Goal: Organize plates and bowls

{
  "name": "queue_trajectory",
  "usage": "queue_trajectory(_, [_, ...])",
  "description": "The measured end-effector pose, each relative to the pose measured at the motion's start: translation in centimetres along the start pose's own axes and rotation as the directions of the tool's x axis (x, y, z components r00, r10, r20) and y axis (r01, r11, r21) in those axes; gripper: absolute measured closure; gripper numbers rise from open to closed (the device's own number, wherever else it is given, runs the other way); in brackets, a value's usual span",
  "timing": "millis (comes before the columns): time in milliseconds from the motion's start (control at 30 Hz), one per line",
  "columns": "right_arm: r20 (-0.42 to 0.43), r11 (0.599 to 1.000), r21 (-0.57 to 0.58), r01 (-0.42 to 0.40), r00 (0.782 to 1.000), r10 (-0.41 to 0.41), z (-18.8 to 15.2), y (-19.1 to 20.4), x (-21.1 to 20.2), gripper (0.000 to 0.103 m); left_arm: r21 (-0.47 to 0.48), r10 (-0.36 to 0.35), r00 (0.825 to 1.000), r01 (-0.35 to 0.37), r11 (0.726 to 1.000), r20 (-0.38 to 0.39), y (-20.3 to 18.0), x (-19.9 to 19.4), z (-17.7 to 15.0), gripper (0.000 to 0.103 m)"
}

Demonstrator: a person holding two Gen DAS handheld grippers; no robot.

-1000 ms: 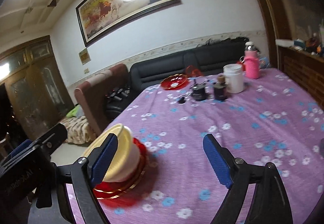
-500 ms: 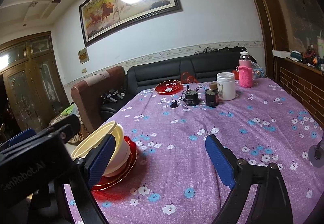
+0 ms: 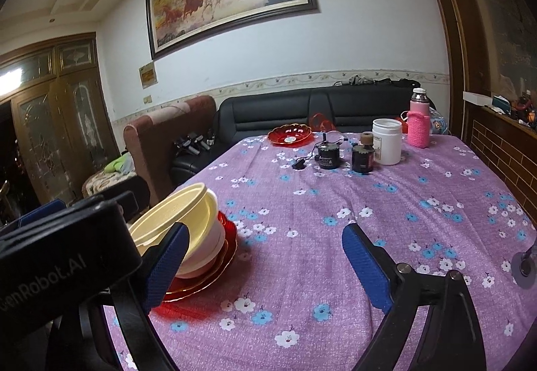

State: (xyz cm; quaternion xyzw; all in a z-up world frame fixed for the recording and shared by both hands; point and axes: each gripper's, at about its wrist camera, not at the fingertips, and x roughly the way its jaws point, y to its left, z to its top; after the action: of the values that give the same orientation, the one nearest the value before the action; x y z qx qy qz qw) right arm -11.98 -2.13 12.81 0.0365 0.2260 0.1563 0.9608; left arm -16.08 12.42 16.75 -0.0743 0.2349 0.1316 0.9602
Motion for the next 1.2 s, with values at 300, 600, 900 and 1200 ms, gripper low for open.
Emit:
queue_trajectory(300, [-0.008,0.999,-0.046,0.01,1.0,-0.011,-0.2,1.5,0.4,0.008,-0.101,0.076,0.988,-0.063,0.993,0.135,2.7,-2.0,-0.2,0.0])
queue_trajectory(600, [-0.022,0.987,-0.163,-0.004,1.0,0.001,0.0,3.4,0.7,0.008,-0.148,0.086,0.988,-0.067,0.987,0.126,4.6,-2.8,0.0,0.0])
queue_trajectory(900, [-0.068,0.985,-0.168,-0.038,0.997,0.027,-0.8,4.9,1.9,0.008,-0.176,0.097,0.993,-0.107,0.979,-0.065,6.3,1.5,-0.6,0.0])
queue_trajectory(1200, [-0.148,0.98,-0.181,-0.086,0.987,0.059,-2.4,6.5,3.8,0.008,-0.196,0.083,0.987,-0.109,0.975,-0.136,7.4,3.5,-1.7,0.0])
